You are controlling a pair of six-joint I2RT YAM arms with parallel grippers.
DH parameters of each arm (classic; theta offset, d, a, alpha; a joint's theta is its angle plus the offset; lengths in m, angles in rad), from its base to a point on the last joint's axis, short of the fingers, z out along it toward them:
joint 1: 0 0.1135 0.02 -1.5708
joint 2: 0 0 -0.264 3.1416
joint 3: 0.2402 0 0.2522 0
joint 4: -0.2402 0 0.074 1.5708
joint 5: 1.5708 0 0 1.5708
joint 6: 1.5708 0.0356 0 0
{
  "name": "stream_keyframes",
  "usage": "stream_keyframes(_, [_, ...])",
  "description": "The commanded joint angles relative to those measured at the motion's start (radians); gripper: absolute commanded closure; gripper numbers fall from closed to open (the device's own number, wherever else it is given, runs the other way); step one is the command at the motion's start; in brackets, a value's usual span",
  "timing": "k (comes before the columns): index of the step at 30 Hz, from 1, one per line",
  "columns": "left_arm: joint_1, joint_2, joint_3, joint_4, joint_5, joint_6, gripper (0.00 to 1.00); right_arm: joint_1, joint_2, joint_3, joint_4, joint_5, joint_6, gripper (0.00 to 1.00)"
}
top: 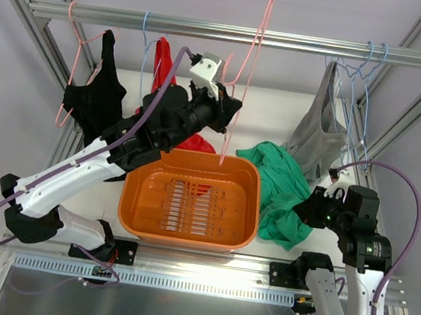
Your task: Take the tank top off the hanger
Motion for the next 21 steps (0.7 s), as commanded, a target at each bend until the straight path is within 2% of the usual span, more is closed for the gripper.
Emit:
stream_keyframes(1, [-0.017, 0.069, 0.081, -0.111, -0.071, -0.056, 1.0, 0.005, 0.016, -0.002, 0.041, -0.038, 0.027, 0.58])
stream_keyframes(2, [-0.019, 0.082, 0.094, -0.127, -0.082, -0.063, 1.0, 0.005, 0.024, 0.007, 0.036, -0.032, 0.027, 0.26])
stream_keyframes(3, [-0.02, 0.096, 0.115, -0.142, -0.088, -0.08, 1.0, 0.005, 0.025, 0.021, 0.029, -0.015, 0.024, 0.01])
stream_keyframes(11, [-0.051, 0.142, 0.146, -0.231, -0.133, -0.128, 1.0, 0.005, 0.032, 0.098, 0.015, 0.002, 0.01, 0.01])
stream_keyframes(21, [-0.161, -0.013, 0.014, -0.239, -0.131, -0.146, 1.0, 0.005, 0.065, 0.112, 0.023, 0.003, -0.008, 0.01])
